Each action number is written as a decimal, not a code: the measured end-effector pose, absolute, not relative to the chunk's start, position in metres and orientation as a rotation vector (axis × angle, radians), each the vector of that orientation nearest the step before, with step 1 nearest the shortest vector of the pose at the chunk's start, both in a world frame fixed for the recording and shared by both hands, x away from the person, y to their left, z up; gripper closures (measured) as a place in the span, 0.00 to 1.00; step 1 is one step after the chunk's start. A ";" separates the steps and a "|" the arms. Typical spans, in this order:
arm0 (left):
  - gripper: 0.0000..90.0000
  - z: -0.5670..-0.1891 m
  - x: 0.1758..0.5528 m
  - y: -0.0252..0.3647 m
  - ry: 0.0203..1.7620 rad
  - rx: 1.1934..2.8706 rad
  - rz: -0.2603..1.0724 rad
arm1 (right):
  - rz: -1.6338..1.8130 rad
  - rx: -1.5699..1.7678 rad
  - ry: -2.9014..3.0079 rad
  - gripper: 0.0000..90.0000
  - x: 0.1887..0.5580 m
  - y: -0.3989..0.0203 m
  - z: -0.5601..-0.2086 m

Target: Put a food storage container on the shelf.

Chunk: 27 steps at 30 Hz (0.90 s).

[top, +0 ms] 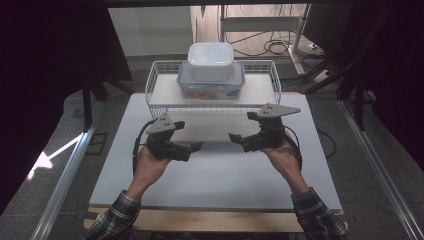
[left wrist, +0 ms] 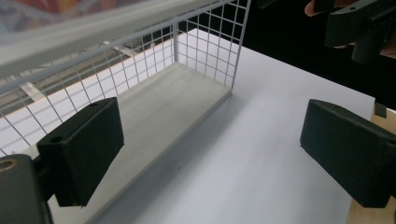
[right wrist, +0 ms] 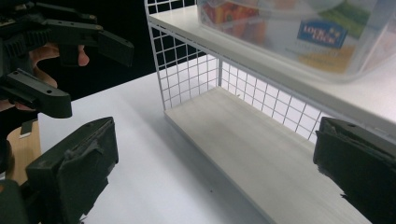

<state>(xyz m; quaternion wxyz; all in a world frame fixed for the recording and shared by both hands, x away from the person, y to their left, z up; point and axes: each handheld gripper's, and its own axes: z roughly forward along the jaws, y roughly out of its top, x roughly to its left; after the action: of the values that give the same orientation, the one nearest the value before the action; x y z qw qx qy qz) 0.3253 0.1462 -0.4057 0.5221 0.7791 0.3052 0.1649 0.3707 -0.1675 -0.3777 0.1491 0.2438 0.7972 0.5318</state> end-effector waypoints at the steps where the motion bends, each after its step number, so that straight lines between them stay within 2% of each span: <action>1: 0.07 -0.408 0.324 0.147 0.734 1.864 0.394 | 1.520 0.706 2.298 0.00 0.370 -0.168 -0.380; 27: 0.06 -0.459 0.295 0.150 0.782 1.934 0.392 | 1.471 0.746 2.353 0.00 0.338 -0.183 -0.418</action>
<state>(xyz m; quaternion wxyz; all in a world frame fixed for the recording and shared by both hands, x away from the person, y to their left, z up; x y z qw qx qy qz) 0.2946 0.1501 -0.4593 0.4876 0.7955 0.3215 0.1613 0.3380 -0.1830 -0.4176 0.1339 0.2574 0.8115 0.5072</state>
